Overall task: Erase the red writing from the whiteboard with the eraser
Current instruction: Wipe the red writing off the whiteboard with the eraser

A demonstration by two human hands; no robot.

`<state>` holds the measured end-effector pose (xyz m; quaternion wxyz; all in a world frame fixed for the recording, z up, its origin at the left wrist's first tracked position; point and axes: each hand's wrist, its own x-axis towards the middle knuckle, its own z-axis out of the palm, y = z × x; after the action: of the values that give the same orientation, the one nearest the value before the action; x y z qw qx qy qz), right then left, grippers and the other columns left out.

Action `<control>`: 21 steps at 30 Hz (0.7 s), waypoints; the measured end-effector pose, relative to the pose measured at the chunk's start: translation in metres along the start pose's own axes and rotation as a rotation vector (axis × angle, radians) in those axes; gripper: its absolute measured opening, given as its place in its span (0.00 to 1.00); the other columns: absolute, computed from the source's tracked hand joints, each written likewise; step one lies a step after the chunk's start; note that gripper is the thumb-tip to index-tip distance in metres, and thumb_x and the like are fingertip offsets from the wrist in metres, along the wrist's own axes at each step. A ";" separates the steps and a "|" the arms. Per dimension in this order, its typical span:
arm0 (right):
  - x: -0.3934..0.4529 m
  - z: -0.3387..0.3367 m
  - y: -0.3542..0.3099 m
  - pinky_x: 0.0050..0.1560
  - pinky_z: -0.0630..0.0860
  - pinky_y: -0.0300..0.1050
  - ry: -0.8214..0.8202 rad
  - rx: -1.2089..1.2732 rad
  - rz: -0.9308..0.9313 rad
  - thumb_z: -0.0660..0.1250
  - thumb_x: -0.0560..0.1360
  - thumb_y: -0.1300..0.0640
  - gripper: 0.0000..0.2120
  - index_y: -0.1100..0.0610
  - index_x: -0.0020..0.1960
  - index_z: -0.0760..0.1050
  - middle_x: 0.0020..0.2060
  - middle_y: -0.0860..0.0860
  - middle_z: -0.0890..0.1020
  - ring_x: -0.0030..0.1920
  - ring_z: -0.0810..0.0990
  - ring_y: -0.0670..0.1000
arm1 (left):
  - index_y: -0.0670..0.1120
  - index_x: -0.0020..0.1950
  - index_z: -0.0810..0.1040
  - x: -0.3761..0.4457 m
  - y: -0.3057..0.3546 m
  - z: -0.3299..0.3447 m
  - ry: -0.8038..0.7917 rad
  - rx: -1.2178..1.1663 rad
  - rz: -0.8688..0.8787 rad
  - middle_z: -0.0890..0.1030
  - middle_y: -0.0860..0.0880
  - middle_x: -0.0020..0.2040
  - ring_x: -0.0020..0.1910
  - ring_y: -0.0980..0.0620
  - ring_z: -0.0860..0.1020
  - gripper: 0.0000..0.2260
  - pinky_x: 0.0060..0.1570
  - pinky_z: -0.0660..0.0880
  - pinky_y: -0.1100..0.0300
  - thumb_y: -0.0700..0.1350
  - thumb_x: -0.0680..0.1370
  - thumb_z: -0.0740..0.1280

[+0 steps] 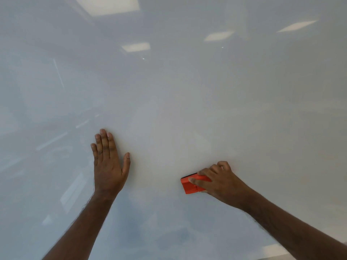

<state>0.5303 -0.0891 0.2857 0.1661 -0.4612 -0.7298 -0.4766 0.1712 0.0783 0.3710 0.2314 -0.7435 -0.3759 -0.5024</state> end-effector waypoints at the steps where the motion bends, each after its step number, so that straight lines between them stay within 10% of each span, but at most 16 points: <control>1: -0.007 -0.003 0.007 0.55 0.69 0.57 -0.010 0.000 0.005 0.68 0.81 0.42 0.25 0.40 0.76 0.67 0.59 0.47 0.79 0.48 0.77 0.53 | 0.37 0.89 0.44 0.000 0.001 0.001 0.004 -0.001 -0.001 0.43 0.40 0.90 0.89 0.41 0.41 0.37 0.88 0.40 0.45 0.55 0.87 0.55; 15: 0.026 -0.075 0.107 0.60 0.65 0.54 0.197 0.081 0.511 0.69 0.77 0.41 0.29 0.46 0.77 0.71 0.59 0.49 0.78 0.54 0.78 0.55 | 0.39 0.89 0.42 -0.004 0.008 0.010 0.009 -0.002 -0.025 0.42 0.41 0.90 0.89 0.40 0.41 0.39 0.88 0.40 0.42 0.58 0.87 0.55; 21: 0.053 -0.059 0.060 0.57 0.68 0.54 0.219 0.146 0.425 0.69 0.77 0.45 0.25 0.49 0.73 0.77 0.58 0.52 0.81 0.53 0.81 0.58 | 0.39 0.89 0.42 -0.006 0.010 0.011 0.017 -0.012 -0.034 0.42 0.41 0.90 0.89 0.40 0.42 0.39 0.88 0.41 0.42 0.57 0.87 0.55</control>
<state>0.5411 -0.1044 0.3833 0.3734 -0.5366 -0.6268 -0.4240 0.1836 0.0782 0.3621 0.2216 -0.7339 -0.3837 -0.5149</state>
